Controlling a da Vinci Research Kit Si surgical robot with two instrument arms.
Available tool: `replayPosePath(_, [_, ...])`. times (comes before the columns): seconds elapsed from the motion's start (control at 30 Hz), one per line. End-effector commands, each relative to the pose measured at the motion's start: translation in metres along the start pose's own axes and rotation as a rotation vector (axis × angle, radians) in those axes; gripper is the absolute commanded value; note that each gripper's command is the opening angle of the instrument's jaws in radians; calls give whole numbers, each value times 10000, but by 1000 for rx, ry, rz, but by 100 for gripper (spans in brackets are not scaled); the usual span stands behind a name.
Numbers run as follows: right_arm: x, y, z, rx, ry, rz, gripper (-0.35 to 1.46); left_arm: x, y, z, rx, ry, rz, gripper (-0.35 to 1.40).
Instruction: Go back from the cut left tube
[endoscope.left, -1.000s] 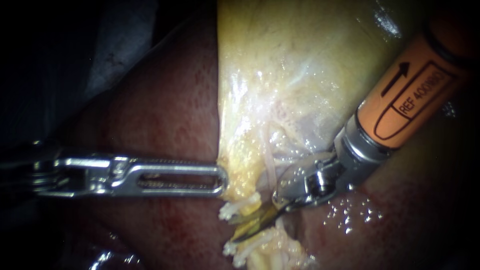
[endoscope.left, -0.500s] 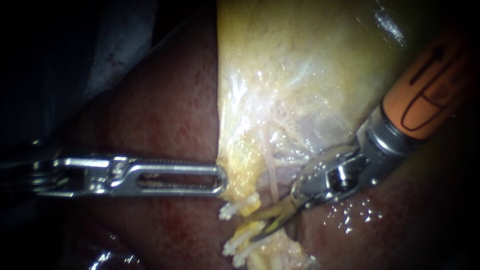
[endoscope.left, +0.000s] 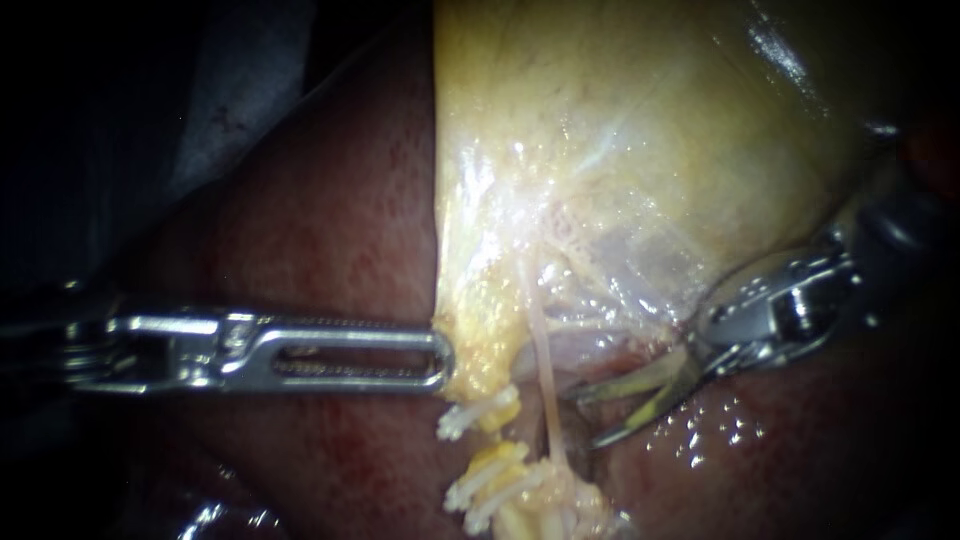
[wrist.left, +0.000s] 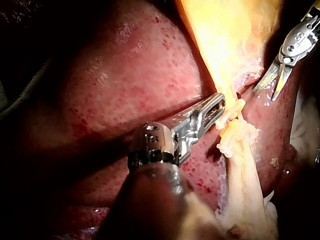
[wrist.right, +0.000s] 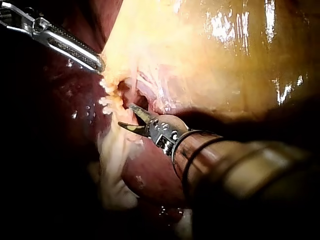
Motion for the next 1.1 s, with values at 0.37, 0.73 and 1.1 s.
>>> replayPosePath(0.37, [6,3,-79,-55,50,-13,51,0,1,0,0,0,0,-35])
replayPosePath(0.73, [8,5,-108,-118,64,-34,86,-1,2,0,0,0,0,-35])
replayPosePath(1.1, [8,5,-108,-116,63,-39,86,-4,4,2,0,0,-1,-35])
